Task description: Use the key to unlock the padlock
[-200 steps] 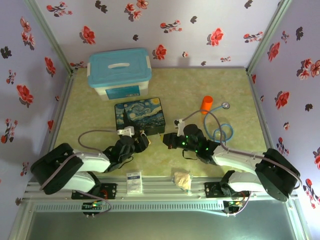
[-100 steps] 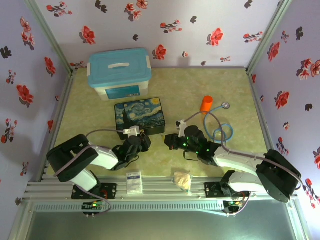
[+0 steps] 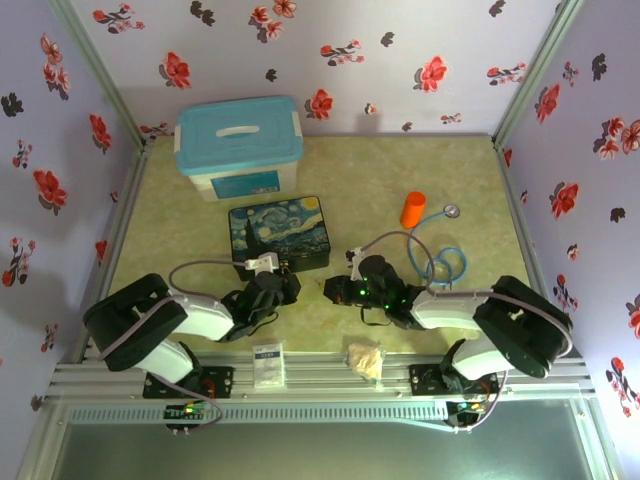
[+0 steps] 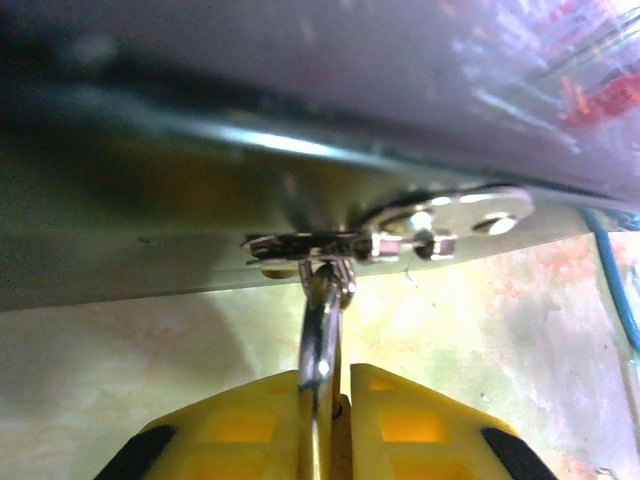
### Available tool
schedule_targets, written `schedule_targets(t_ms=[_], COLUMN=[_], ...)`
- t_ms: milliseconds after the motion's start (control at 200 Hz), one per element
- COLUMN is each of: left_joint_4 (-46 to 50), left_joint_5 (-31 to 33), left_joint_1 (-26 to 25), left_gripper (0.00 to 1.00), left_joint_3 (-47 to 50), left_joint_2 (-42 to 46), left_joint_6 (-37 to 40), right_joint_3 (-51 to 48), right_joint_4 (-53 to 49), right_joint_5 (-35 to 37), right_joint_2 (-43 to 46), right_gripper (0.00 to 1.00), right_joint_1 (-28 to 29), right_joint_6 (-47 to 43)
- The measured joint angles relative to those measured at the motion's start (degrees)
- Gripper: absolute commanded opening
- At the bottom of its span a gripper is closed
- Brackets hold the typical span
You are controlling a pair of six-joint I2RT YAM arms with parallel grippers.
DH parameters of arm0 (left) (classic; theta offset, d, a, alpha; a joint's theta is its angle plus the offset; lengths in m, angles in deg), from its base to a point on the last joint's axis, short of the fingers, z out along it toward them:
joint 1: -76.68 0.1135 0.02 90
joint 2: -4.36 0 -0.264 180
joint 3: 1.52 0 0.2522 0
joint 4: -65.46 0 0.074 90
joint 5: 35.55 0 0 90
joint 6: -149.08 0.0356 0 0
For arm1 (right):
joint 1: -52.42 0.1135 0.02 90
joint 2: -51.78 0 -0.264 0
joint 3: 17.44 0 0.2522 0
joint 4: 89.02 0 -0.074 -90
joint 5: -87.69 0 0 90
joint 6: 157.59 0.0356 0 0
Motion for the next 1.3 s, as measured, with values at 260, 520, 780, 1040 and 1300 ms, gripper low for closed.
schedule_targets(t_ms=[260,520,780,1040,1300], left_joint_4=[-0.6,-2.8,-4.1,-4.2,-4.0], left_joint_5=[-2.8,-3.6,-4.0,-4.1,-4.2], left_joint_1=[0.1,0.4,1.0,1.6,1.8], left_gripper=[0.02,0.00,0.00,0.00,0.00], left_joint_3=[1.2,2.6,3.1,3.4,3.7], left_joint_2=[1.9,2.8,3.0,3.8,4.5], left_joint_6=[-4.4,-6.3,-7.0,-8.6,-10.0], right_joint_3=[0.0,-0.1,-1.9,-2.0,-2.0], right_joint_4=[9.1,20.9,22.1,22.3,25.3], right_joint_5=[-4.0,-7.0,-7.5,-8.8,-9.1], right_joint_2=[-7.5,-15.4,-14.5,-15.1,-18.4], right_gripper=[0.00,0.00,0.00,0.00,0.00], right_joint_1=[0.3,0.3,0.3,1.1,1.8], right_joint_6=[4.7,9.7,10.3,10.3,10.9])
